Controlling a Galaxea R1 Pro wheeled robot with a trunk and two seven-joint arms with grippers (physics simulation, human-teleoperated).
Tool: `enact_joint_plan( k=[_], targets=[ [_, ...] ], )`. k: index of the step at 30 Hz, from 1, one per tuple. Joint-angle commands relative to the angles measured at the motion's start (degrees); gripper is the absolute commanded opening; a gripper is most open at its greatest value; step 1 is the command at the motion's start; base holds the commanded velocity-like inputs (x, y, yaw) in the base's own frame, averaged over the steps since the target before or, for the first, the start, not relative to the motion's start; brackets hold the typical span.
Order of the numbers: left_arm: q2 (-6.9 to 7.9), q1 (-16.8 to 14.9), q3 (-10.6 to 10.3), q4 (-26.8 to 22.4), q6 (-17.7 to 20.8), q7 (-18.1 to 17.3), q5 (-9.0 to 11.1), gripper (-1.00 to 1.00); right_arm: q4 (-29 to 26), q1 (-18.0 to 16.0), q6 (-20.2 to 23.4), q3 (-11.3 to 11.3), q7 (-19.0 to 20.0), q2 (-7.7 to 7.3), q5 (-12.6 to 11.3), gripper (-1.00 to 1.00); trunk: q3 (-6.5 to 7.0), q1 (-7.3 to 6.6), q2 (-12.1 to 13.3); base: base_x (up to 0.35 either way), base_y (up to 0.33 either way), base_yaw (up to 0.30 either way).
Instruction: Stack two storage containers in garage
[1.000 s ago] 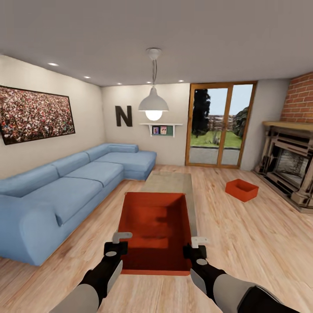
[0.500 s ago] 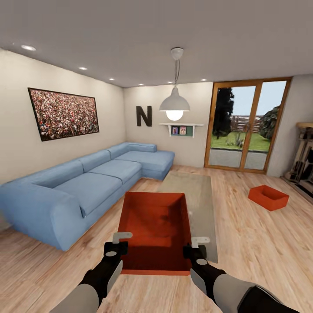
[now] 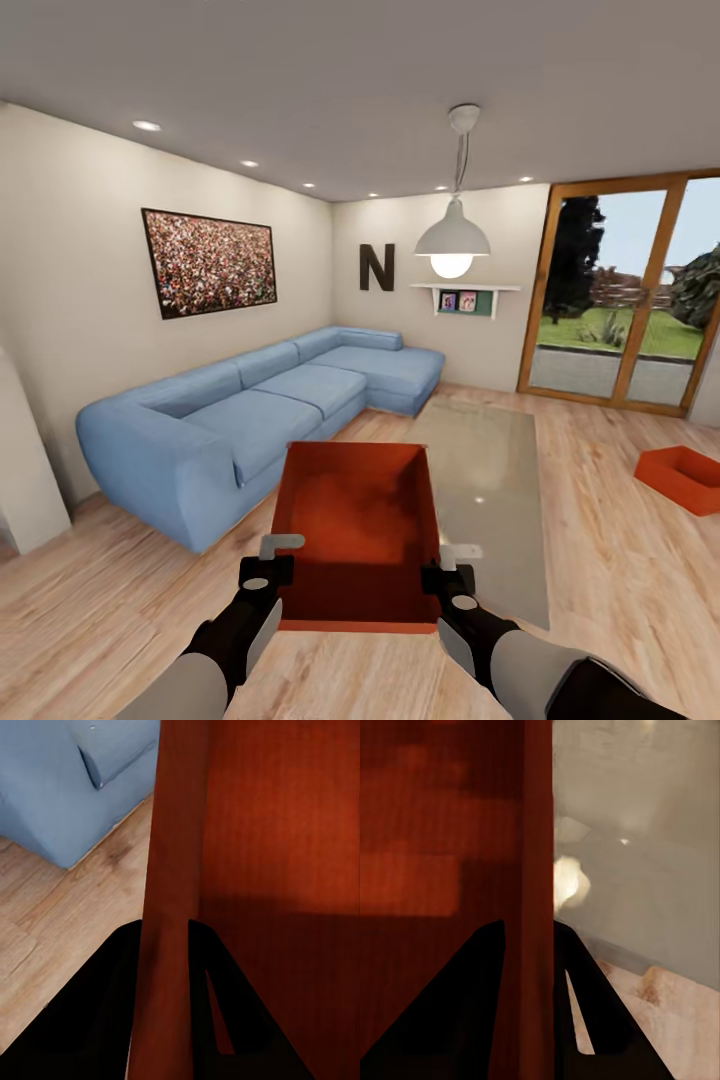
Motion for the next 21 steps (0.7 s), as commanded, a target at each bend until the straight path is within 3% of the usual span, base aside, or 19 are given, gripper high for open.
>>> enact_joint_plan(
  k=[1,21],
  targets=[
    [-0.05,-0.06,3.84,-0.08,0.52,0.31,-0.32,-1.00,-0.28,-0.03,0.02,-0.79,0.12,0.00,0.92,-1.00,-0.10,0.02,-0.09,0.000,0.000,0.300],
    [0.03,-0.06,3.84,-0.04,0.51,0.31,-0.32,-1.00,-0.27,-0.03,0.02,-0.84,0.17,0.00,0.92,-1.00,-0.10,0.02,-0.09,0.000,0.000,0.300]
  ],
)
